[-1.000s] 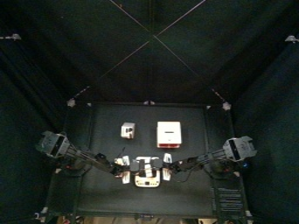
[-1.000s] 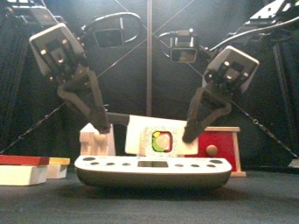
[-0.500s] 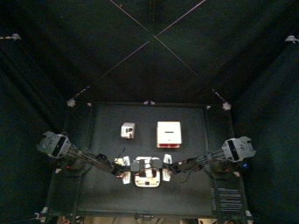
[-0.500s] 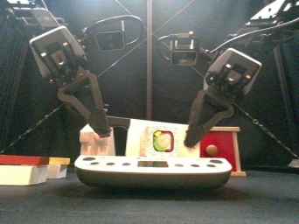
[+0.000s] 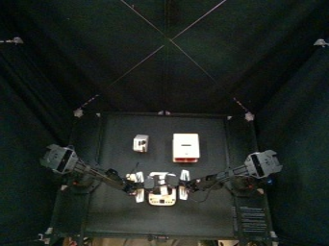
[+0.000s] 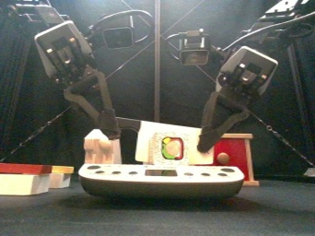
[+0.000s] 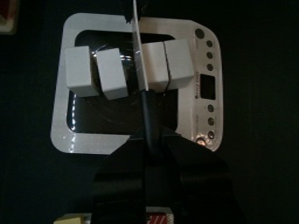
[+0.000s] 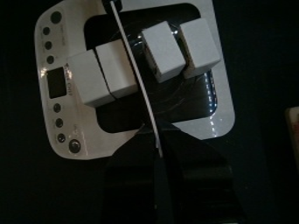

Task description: Cut sushi roll

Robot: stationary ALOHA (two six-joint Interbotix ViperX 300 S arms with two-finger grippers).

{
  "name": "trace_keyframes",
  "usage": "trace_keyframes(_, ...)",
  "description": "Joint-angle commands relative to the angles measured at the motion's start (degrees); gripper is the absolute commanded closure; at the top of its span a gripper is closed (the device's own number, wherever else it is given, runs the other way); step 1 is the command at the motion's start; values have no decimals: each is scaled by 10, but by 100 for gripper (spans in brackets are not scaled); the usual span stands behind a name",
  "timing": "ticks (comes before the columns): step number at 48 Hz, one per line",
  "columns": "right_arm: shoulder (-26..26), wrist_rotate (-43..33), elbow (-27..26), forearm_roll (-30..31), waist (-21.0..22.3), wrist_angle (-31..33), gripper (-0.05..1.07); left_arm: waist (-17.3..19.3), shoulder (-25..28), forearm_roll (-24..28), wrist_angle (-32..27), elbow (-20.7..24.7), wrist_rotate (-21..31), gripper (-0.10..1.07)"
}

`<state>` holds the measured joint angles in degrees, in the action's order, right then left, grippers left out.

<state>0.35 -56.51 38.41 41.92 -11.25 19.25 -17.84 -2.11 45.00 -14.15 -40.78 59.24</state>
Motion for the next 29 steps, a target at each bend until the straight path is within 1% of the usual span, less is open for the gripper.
trace_keyframes(1, -38, -4, -11, 4, 8, 7, 84, -13, -25, 4, 4, 18, -2, 56)
trace_keyframes(13, -68, -7, -9, 7, 11, 6, 84, -13, -55, 19, -1, 20, -2, 56)
trace_keyframes(21, -70, -7, -10, 4, 11, 1, 84, -14, -67, 22, 2, 22, -1, 56)
trace_keyframes(29, -71, -7, -10, 4, 8, 1, 84, -19, -66, 21, 4, 22, -1, 56)
